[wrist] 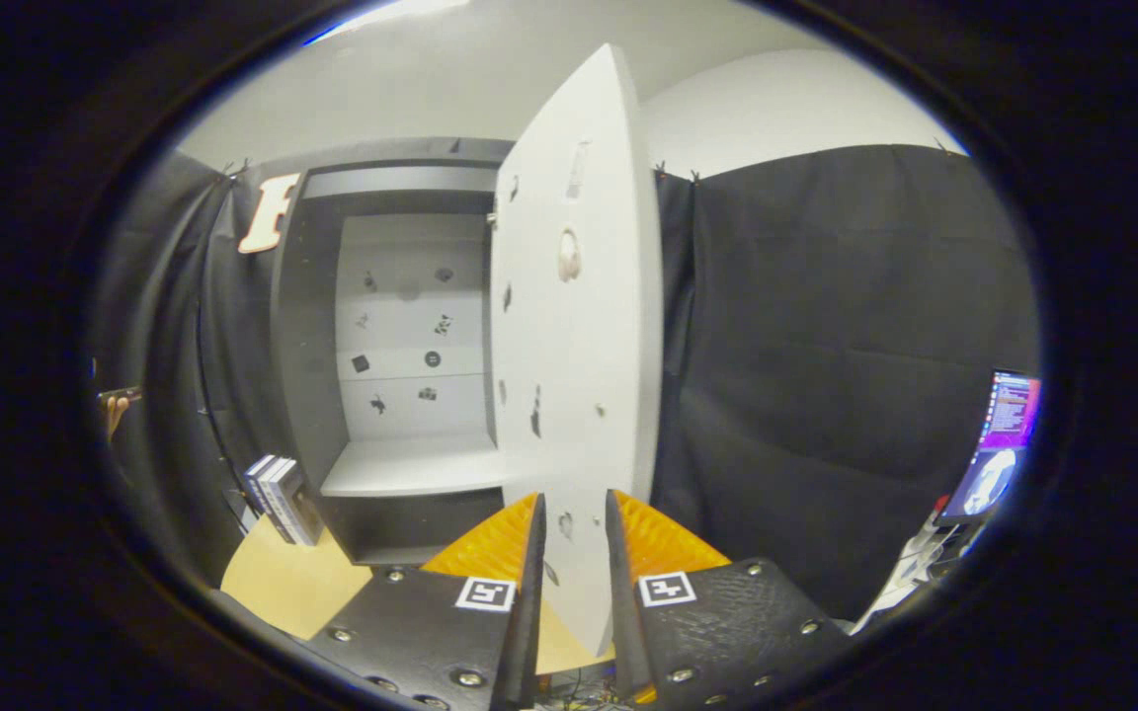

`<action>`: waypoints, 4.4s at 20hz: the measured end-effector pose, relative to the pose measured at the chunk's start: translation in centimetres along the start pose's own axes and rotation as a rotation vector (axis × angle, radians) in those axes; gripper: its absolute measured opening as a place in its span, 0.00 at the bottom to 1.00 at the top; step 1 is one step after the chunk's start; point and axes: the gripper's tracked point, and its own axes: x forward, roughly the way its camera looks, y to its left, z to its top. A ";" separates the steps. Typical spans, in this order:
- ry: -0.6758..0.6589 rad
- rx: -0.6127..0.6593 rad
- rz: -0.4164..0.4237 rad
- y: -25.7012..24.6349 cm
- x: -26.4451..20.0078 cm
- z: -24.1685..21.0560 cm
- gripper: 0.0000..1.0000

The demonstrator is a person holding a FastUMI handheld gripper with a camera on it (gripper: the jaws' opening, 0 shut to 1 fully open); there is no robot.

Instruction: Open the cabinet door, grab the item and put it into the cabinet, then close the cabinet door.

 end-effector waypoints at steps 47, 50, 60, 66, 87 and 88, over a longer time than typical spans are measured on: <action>0.781 -0.069 0.175 20.0 9.7 -45.5 0.88; 0.804 -0.047 0.126 19.2 10.0 -46.9 0.88; 0.805 -0.082 0.127 19.4 10.5 -48.4 0.45; 0.810 -0.109 0.165 19.8 10.1 -48.4 0.44; 0.402 -0.009 0.282 22.8 17.3 -18.7 0.44; 0.376 0.002 0.293 23.1 17.7 -16.9 0.44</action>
